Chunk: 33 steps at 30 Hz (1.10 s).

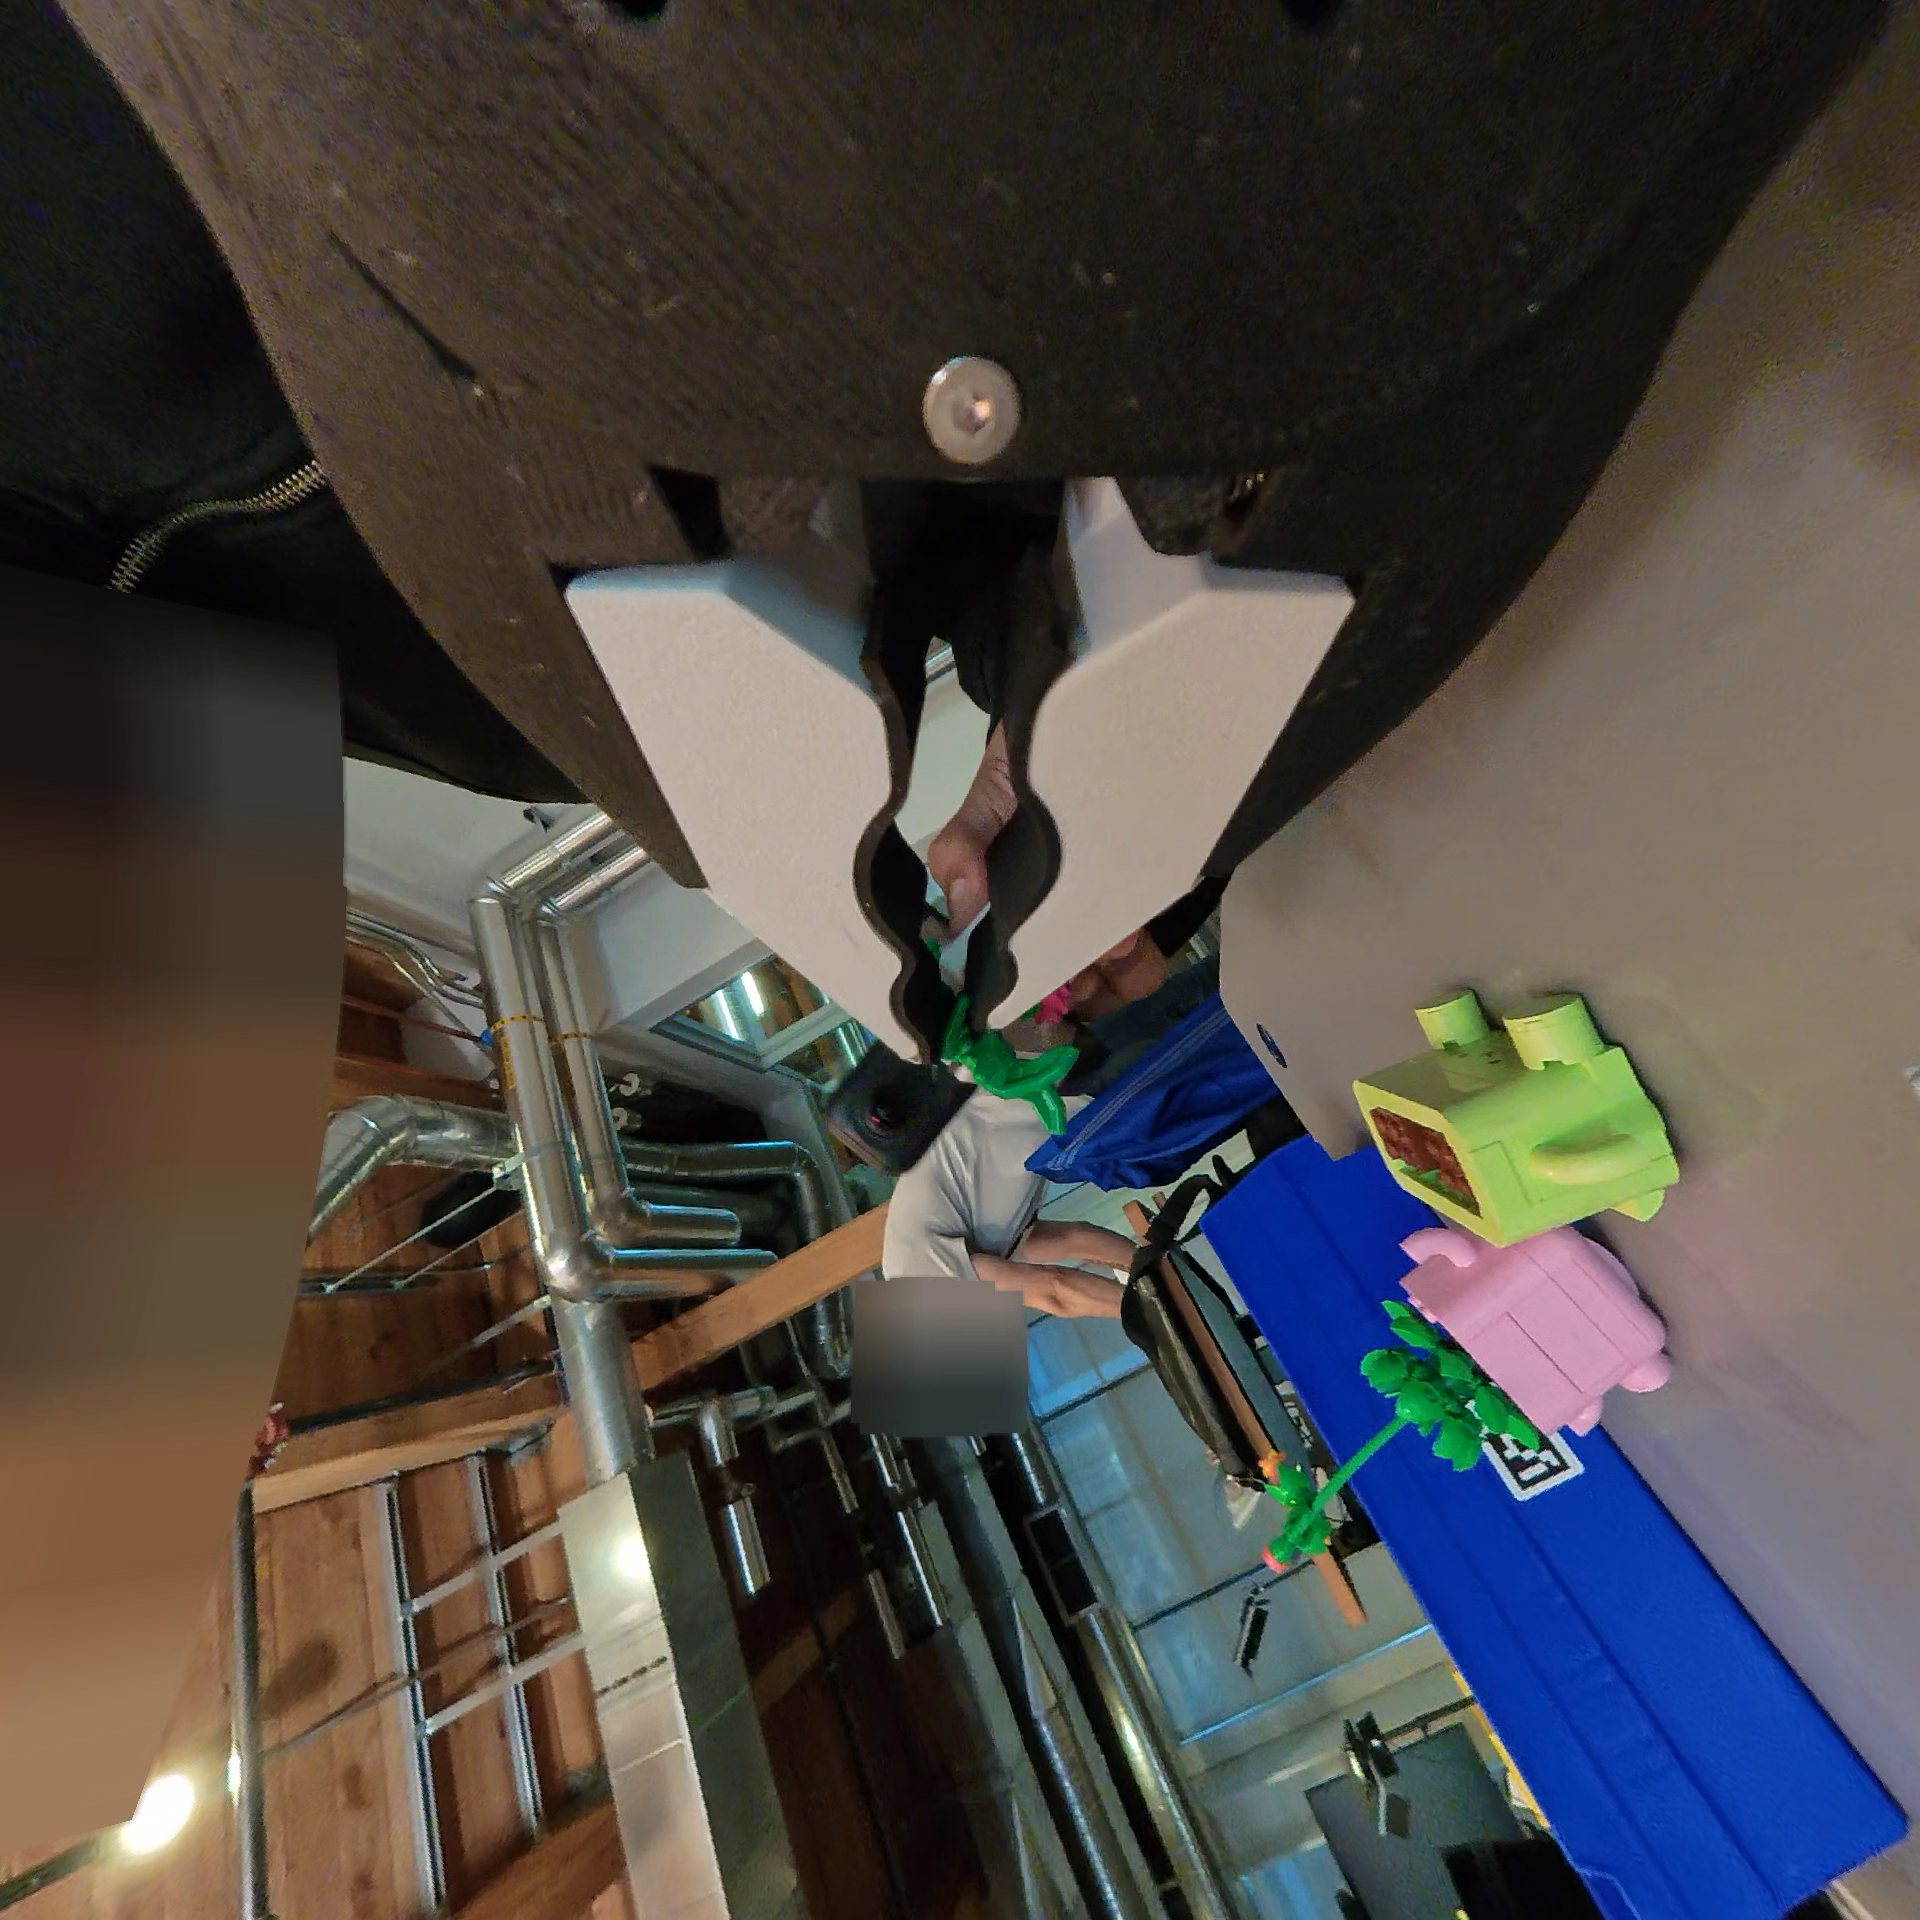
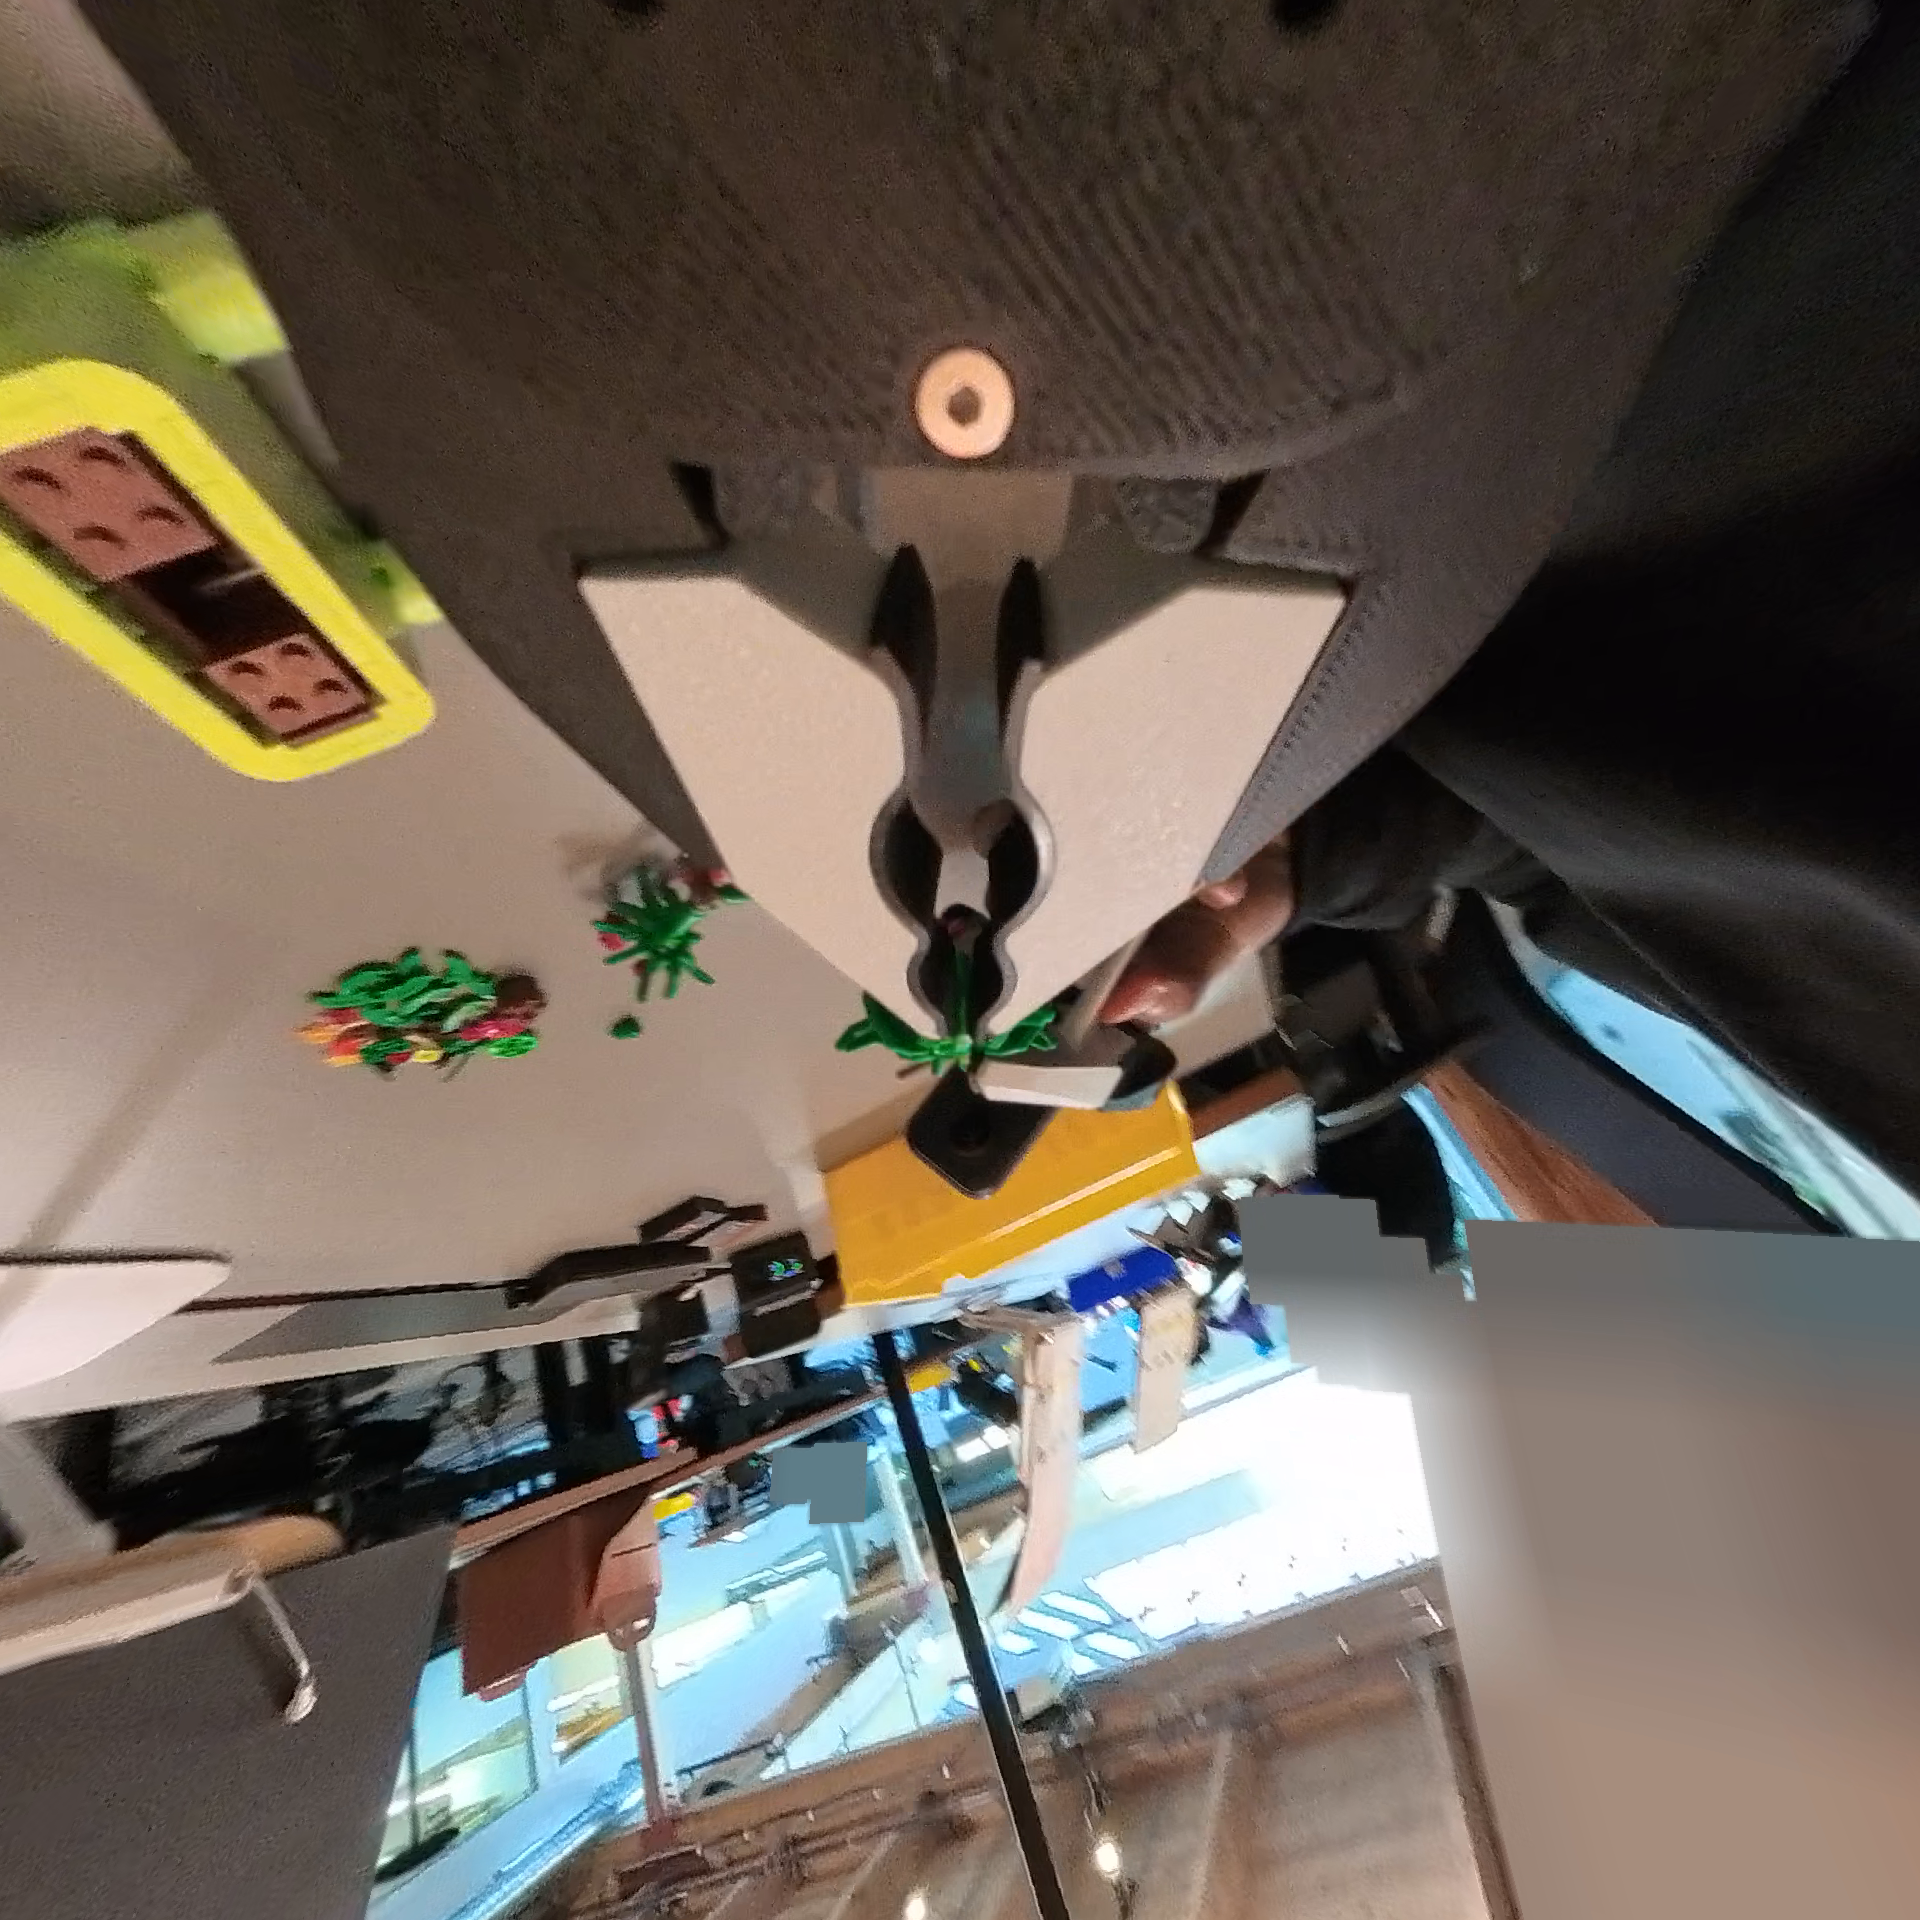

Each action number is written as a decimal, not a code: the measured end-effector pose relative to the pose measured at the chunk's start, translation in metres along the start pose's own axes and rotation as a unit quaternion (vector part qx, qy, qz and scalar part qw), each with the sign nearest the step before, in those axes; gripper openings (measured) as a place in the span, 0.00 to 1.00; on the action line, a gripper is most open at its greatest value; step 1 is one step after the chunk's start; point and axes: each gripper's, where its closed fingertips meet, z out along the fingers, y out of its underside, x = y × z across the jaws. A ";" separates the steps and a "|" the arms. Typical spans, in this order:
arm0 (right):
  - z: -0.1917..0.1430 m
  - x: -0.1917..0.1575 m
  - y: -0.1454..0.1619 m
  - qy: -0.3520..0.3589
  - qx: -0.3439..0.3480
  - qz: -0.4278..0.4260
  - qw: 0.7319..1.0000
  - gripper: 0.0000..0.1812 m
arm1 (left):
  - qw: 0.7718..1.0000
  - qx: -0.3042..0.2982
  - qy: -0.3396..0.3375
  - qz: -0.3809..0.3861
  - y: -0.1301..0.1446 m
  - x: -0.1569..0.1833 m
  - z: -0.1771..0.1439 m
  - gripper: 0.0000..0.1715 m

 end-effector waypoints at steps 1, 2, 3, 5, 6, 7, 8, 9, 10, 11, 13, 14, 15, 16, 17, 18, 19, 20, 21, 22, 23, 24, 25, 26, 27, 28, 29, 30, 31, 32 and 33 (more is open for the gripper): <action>-0.001 0.000 -0.001 -0.013 0.010 0.027 1.000 0.00 | 1.000 0.001 0.005 0.001 0.000 0.002 0.000 0.00; -0.005 -0.001 -0.008 -0.034 0.037 0.060 0.997 0.00 | 0.999 0.039 0.017 -0.009 -0.012 0.004 -0.006 0.00; -0.014 -0.001 -0.021 -0.066 0.075 0.105 0.989 0.00 | 0.996 0.079 0.021 -0.033 -0.030 0.001 -0.020 0.00; -0.025 0.013 -0.026 -0.055 0.085 0.131 0.986 0.00 | 0.995 0.104 -0.006 -0.006 -0.051 -0.007 -0.043 0.00; -0.025 0.019 -0.020 -0.020 0.061 0.097 0.993 0.00 | 0.995 0.095 0.001 0.015 -0.054 0.003 -0.043 0.00; -0.023 0.019 -0.019 -0.009 0.050 0.078 0.996 0.00 | 0.996 0.077 -0.001 0.046 -0.052 0.013 -0.038 0.00; -0.021 0.015 -0.020 -0.011 0.048 0.071 0.996 0.00 | 0.994 0.050 -0.024 0.096 -0.046 0.016 -0.032 0.00; -0.017 0.013 -0.018 -0.008 0.042 0.065 0.997 0.00 | 0.987 0.022 -0.056 0.151 -0.038 0.014 -0.027 0.00; -0.014 0.014 -0.013 0.000 0.030 0.060 0.998 0.00 | 0.975 0.001 -0.085 0.204 -0.032 0.010 -0.024 0.00; -0.011 0.016 -0.007 0.003 0.020 0.062 0.998 0.00 | 0.961 -0.013 -0.106 0.256 -0.028 0.007 -0.022 0.00; -0.008 0.016 -0.002 -0.004 0.014 0.081 0.997 0.00 | 0.931 -0.028 -0.141 0.336 -0.024 0.002 -0.022 0.00; -0.008 0.017 -0.001 -0.006 0.016 0.085 0.996 0.00 | 0.922 -0.030 -0.145 0.358 -0.022 0.002 -0.021 0.00; -0.008 0.018 0.000 -0.004 0.014 0.084 0.996 0.00 | 0.918 -0.029 -0.148 0.367 -0.022 0.002 -0.021 0.00; -0.008 0.019 0.002 -0.003 0.008 0.082 0.997 0.00 | 0.917 -0.025 -0.150 0.369 -0.023 0.002 -0.022 0.00; -0.007 0.019 0.003 -0.002 0.003 0.080 0.997 0.00 | 0.915 -0.023 -0.150 0.374 -0.024 0.002 -0.022 0.00; -0.007 0.019 0.004 -0.003 0.000 0.078 0.997 0.00 | 0.911 -0.023 -0.149 0.384 -0.023 0.002 -0.022 0.00; -0.007 0.018 0.005 -0.004 -0.002 0.080 0.997 0.00 | 0.905 -0.022 -0.150 0.398 -0.023 0.003 -0.022 0.00; -0.006 0.018 0.007 -0.007 -0.005 0.083 0.996 0.00 | 0.899 -0.022 -0.151 0.411 -0.023 0.004 -0.022 0.00; -0.006 0.018 0.008 -0.008 -0.007 0.086 0.996 0.00 | 0.895 -0.023 -0.159 0.416 -0.024 0.002 -0.023 0.00; -0.005 0.019 0.009 -0.008 -0.007 0.088 0.996 0.00 | 0.897 -0.028 -0.167 0.409 -0.024 -0.003 -0.024 0.00; -0.005 0.019 0.010 -0.009 -0.009 0.090 0.996 0.00 | 0.902 -0.031 -0.169 0.397 -0.024 -0.006 -0.024 0.00; -0.005 0.019 0.010 -0.009 -0.009 0.091 0.996 0.00 | 0.907 -0.029 -0.172 0.384 -0.026 -0.009 -0.026 0.00; -0.005 0.020 0.010 -0.008 -0.008 0.090 0.996 0.00 | 0.910 -0.027 -0.181 0.372 -0.028 -0.013 -0.028 0.00; -0.006 0.021 0.010 -0.005 -0.008 0.086 0.996 0.00 | 0.909 -0.031 -0.198 0.366 -0.031 -0.019 -0.031 0.00; -0.006 0.022 0.011 0.000 -0.010 0.081 0.997 0.00 | 0.902 -0.041 -0.223 0.368 -0.034 -0.026 -0.034 0.00; -0.006 0.024 0.012 0.005 -0.013 0.075 0.997 0.00 | 0.889 -0.054 -0.255 0.377 -0.039 -0.035 -0.037 0.00; -0.006 0.025 0.014 0.009 -0.016 0.070 0.997 0.00 | 0.870 -0.070 -0.294 0.389 -0.046 -0.046 -0.042 0.00; -0.005 0.025 0.016 0.010 -0.019 0.069 0.997 0.00 | 0.848 -0.093 -0.334 0.402 -0.054 -0.057 -0.047 0.00; -0.004 0.025 0.016 0.006 -0.020 0.072 0.997 0.00 | 0.822 -0.118 -0.370 0.417 -0.065 -0.068 -0.053 0.00; -0.003 0.023 0.016 0.002 -0.016 0.076 0.997 0.00 | 0.797 -0.137 -0.402 0.430 -0.078 -0.078 -0.058 0.00; -0.003 0.023 0.015 0.000 -0.013 0.078 0.997 0.00 | 0.776 -0.155 -0.424 0.440 -0.090 -0.087 -0.060 0.00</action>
